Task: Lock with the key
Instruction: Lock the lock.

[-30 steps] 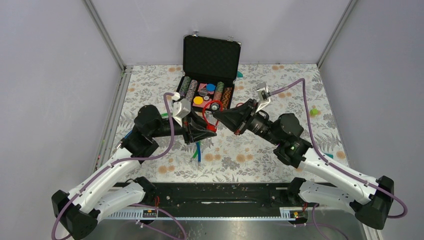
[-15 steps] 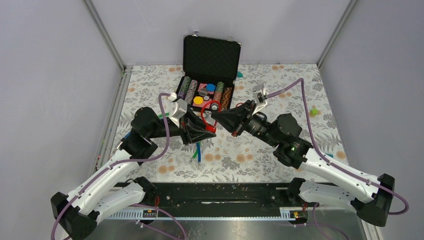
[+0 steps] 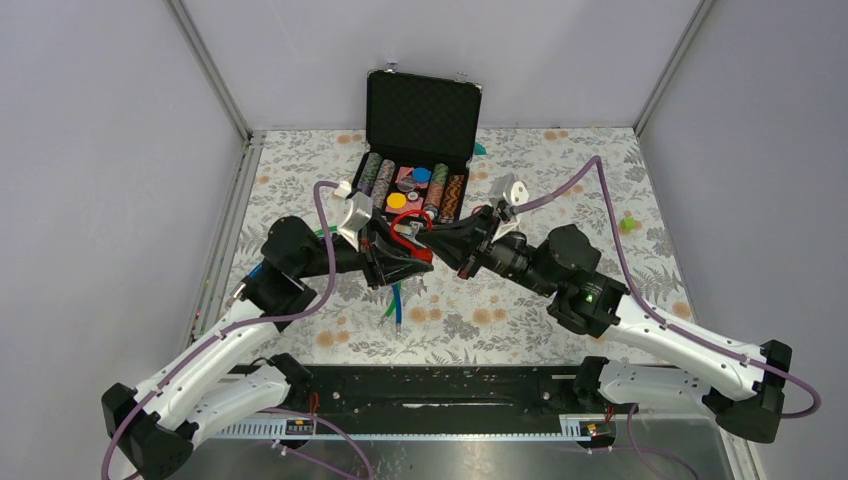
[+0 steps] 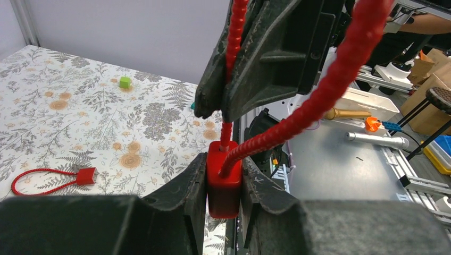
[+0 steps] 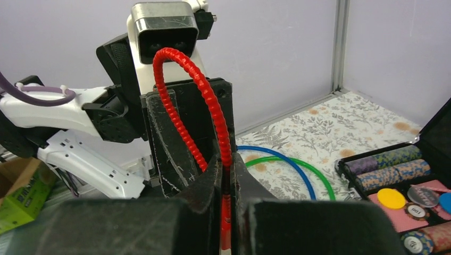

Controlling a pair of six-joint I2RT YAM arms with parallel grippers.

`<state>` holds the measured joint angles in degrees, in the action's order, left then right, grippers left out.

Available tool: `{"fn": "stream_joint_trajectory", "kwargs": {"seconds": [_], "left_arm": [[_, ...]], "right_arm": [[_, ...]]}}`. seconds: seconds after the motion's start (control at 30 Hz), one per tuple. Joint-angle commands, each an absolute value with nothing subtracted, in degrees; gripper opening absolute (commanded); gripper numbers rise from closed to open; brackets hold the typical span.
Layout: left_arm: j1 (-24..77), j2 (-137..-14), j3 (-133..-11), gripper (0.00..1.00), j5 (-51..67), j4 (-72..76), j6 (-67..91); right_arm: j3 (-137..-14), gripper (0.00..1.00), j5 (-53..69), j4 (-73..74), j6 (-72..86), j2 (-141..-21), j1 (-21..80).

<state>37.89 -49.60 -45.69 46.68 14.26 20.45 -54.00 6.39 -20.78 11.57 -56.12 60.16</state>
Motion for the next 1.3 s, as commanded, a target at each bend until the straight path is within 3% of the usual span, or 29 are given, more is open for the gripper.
{"fn": "stream_joint_trajectory", "kwargs": {"seconds": [0.0, 0.47, 0.7, 0.9, 1.0, 1.2, 1.27], "left_arm": [[37.9, -49.3, -46.7, 0.00, 39.9, 25.4, 23.2], [37.9, -43.2, -40.8, 0.00, 37.1, 38.9, 26.2], [37.9, -42.2, -41.6, 0.00, 32.7, 35.0, 25.6], [37.8, -44.7, -43.6, 0.00, 30.3, 27.4, 26.5], [37.8, -45.4, -43.7, 0.00, 29.6, 25.1, 27.3], [37.6, -46.4, -43.4, 0.00, 28.4, 24.7, 28.7], [37.7, -46.9, -43.9, 0.00, 27.8, 24.4, 29.5]], "right_arm": [[-54.8, 0.00, 10.5, -11.2, 6.9, -58.3, 63.9], [-54.2, 0.00, 4.6, -7.1, 15.0, -61.3, 63.9], [-52.7, 0.00, 10.6, -8.0, 13.9, -60.7, 63.9], [-59.3, 0.01, 3.8, -0.7, 17.5, -60.3, 63.9], [-65.3, 0.12, -1.2, 6.6, 20.4, -59.7, 63.9], [-73.0, 0.58, -4.5, 14.0, 22.2, -58.2, 63.9], [-72.8, 0.68, -5.6, 14.2, 23.2, -57.0, 63.8]]}}
